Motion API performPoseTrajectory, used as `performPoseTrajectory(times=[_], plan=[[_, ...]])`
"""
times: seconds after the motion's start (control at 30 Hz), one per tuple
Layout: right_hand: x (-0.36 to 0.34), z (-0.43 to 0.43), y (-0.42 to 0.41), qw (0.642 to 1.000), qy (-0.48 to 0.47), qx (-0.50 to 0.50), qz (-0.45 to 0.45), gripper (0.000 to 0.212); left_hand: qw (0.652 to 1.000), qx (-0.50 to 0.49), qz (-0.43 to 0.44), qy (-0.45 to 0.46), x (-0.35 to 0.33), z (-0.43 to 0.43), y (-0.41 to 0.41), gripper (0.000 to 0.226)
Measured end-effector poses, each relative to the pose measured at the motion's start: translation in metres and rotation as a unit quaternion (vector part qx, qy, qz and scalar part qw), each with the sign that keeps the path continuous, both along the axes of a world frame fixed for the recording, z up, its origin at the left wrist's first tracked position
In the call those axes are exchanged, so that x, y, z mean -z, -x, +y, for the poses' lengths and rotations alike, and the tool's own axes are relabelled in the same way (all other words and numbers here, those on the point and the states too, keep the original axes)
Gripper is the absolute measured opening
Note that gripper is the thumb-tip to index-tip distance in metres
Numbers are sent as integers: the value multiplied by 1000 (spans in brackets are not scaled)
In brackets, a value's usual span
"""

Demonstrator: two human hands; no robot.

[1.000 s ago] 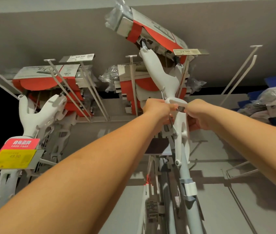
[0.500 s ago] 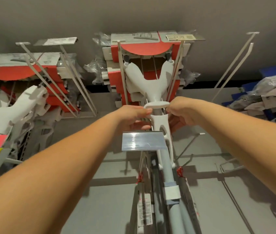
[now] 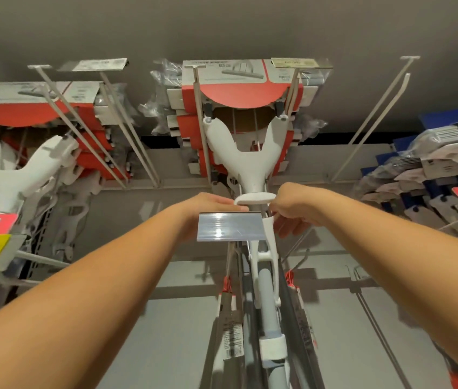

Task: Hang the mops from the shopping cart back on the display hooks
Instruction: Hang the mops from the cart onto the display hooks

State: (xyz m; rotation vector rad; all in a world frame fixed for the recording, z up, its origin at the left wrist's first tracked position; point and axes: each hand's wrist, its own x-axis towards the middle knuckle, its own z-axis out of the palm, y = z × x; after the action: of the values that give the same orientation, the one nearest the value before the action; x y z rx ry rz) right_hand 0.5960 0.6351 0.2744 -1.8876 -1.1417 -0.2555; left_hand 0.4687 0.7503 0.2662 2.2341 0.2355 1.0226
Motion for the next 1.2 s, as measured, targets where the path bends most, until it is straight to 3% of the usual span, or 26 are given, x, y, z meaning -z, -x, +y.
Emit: performPoseTrajectory(times=[0.33,0.47,0.57,0.8,0.9,1.0,1.2], plan=[[11,-7,-8,989,16,67,-132,20,998,-8,-28,64,12,-4,12,30],[16,-16,-13,978,28,89,-184,44,990,-114,-46,73,16,-6,29,38],[20,-22,-13,974,34,92,-203,44,983,-162,-75,53,21,-11,39,39],[36,-38,0,963,78,94,-238,35,964,-260,-52,-11,37,-34,61,44],[43,-50,9,955,85,103,-263,28,937,-341,3,-79,45,-38,73,48],[53,-65,22,949,109,113,-272,25,886,-415,112,-176,55,-48,84,38],[86,-93,63,942,166,132,-262,26,855,-413,186,-251,83,-86,104,33]])
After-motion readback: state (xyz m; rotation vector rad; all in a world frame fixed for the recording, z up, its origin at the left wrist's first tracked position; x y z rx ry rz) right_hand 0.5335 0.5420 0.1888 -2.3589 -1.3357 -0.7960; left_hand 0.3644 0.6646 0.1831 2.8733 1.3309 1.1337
